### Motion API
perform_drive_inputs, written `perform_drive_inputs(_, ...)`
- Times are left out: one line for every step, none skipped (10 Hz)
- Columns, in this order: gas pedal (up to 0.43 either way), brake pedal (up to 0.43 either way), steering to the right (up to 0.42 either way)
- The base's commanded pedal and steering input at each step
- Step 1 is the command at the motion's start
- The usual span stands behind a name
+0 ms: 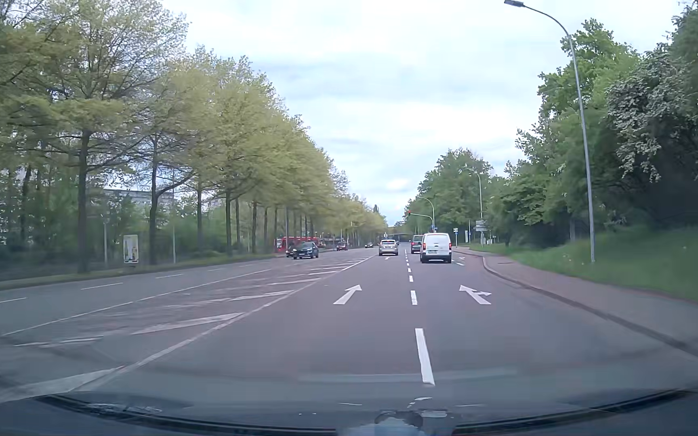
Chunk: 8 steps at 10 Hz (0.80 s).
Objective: Follow the waypoints while adhering to traffic rules and regulations
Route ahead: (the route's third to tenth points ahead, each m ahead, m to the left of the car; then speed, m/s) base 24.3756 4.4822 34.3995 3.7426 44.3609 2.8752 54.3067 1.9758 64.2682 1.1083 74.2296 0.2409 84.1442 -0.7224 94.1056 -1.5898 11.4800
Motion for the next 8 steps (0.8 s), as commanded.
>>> perform_drive_inputs(0.000,0.000,0.009)
perform_drive_inputs(0.000,0.000,0.009)
perform_drive_inputs(0.000,0.000,0.009)
perform_drive_inputs(0.000,0.000,0.009)
perform_drive_inputs(0.000,0.000,0.009)
perform_drive_inputs(0.000,0.000,0.009)
perform_drive_inputs(0.000,0.000,0.010)
perform_drive_inputs(0.000,0.000,0.012)
